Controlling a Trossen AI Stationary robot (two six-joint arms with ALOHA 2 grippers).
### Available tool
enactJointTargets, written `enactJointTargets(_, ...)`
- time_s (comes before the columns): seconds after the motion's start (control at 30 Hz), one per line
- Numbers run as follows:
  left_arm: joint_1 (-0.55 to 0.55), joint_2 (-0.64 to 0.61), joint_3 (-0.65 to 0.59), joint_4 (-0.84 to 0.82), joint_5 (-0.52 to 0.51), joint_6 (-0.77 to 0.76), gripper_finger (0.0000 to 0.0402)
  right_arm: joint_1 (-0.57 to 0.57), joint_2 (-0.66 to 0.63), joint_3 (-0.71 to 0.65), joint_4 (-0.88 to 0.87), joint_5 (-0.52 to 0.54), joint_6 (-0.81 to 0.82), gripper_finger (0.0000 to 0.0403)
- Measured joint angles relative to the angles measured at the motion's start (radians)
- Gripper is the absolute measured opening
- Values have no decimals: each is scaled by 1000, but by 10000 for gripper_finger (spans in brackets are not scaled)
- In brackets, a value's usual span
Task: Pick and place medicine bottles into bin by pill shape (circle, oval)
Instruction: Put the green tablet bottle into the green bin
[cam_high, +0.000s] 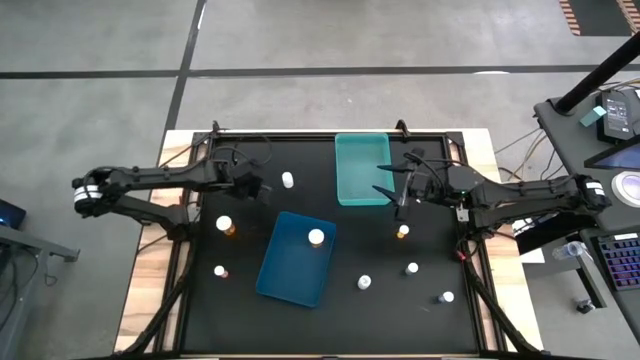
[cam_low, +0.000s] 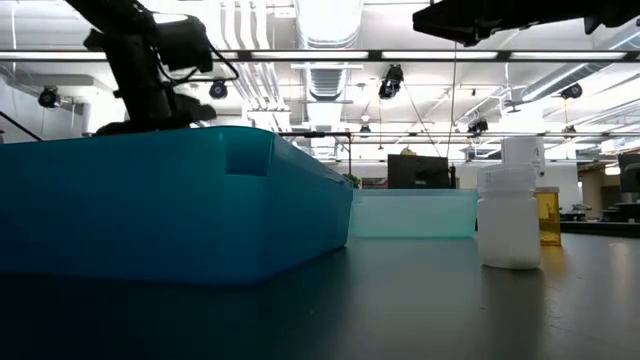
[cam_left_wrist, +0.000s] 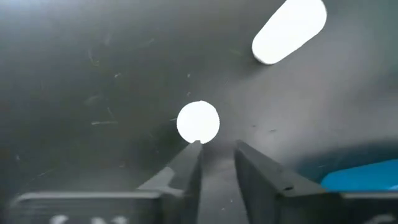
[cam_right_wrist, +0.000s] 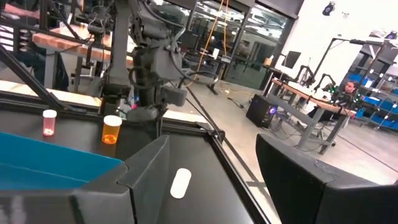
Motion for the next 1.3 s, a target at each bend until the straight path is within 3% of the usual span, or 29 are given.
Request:
enactJointTargets(0.2, 3, 58, 1, 15, -19, 2, 174, 0, 0, 1, -1, 0, 18, 231)
enactJointTargets(0.33, 3, 80, 0, 24, -61, 10, 207, 1, 7, 1, -28, 0, 49, 231)
enactJointTargets(0.47, 9, 97, 0, 36, -117, 11, 216, 1, 14, 2, -39, 0, 62, 231)
enactJointTargets(0.73, 14, 138, 0, 61, -86, 10, 217, 1, 13, 2, -81, 0, 80, 231)
enactJointTargets(0.9, 14, 153, 2, 72, -76, 11, 199, 1, 13, 2, -93, 0, 81, 231)
enactJointTargets(1.3, 14, 148, 2, 62, -66, 44, 82, 1, 13, 2, -93, 1, 82, 231)
